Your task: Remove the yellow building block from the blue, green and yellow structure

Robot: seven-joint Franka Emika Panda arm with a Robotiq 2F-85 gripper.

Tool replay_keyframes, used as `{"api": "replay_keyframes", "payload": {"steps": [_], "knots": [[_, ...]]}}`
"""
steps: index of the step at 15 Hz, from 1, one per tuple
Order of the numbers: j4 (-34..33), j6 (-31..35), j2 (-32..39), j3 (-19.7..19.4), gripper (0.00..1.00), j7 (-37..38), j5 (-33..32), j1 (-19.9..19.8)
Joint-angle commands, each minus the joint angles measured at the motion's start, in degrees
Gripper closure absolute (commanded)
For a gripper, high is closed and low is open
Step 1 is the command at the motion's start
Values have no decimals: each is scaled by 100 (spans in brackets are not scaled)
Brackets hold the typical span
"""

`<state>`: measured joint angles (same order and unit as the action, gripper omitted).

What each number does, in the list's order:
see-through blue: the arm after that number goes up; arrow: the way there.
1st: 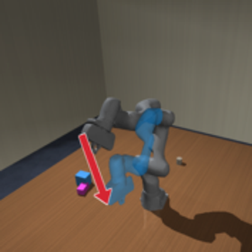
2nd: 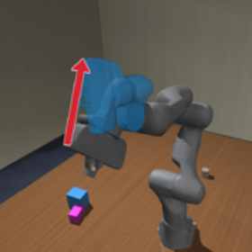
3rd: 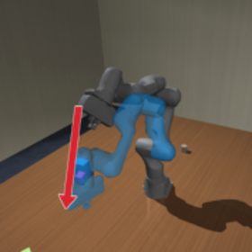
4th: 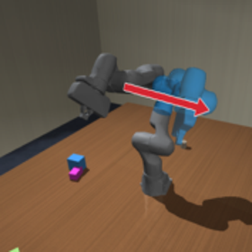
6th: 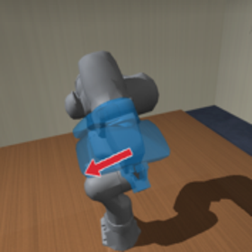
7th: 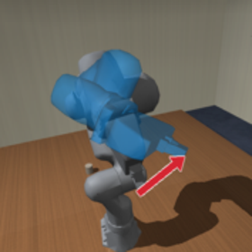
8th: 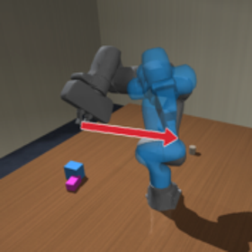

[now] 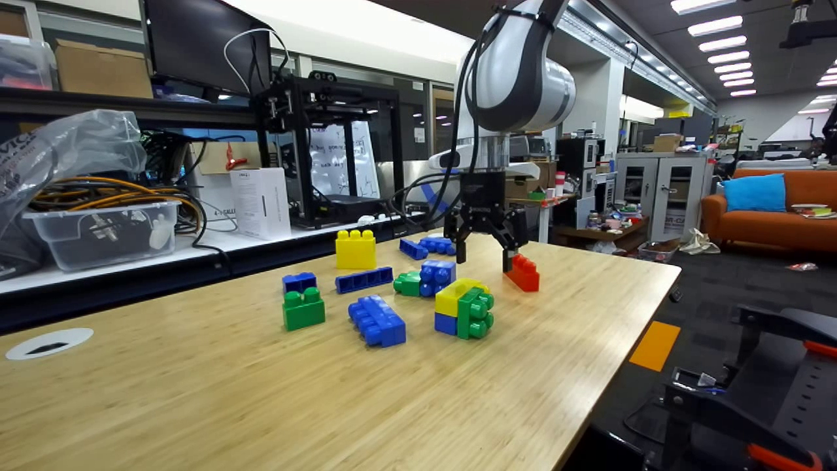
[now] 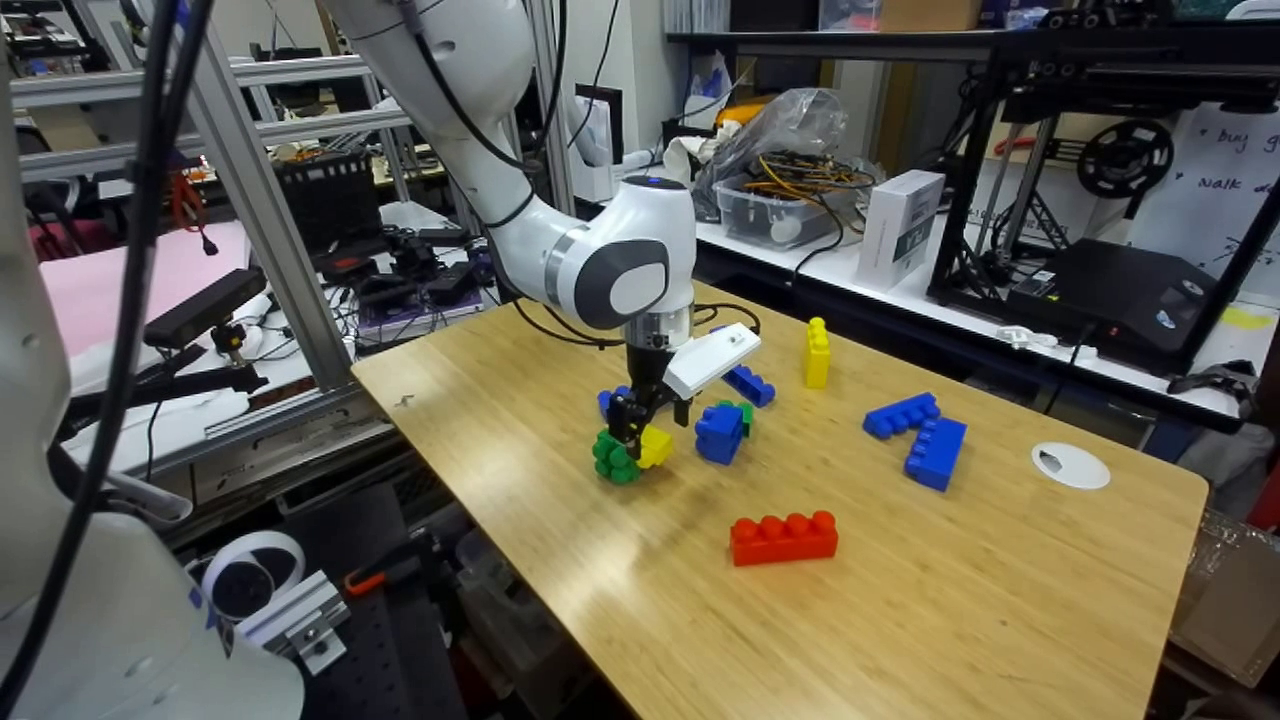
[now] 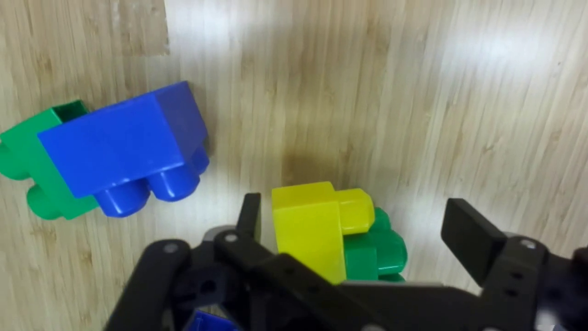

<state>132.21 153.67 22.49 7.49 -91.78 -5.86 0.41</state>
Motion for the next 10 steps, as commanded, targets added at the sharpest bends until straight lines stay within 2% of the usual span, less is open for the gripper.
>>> {"api": "replay_keyframes", "payload": {"steps": [1,10], "knots": [[43,143,-29,-29,0,286,-267,3],[-116,26,176,43,0,191,-387,-9]]}}
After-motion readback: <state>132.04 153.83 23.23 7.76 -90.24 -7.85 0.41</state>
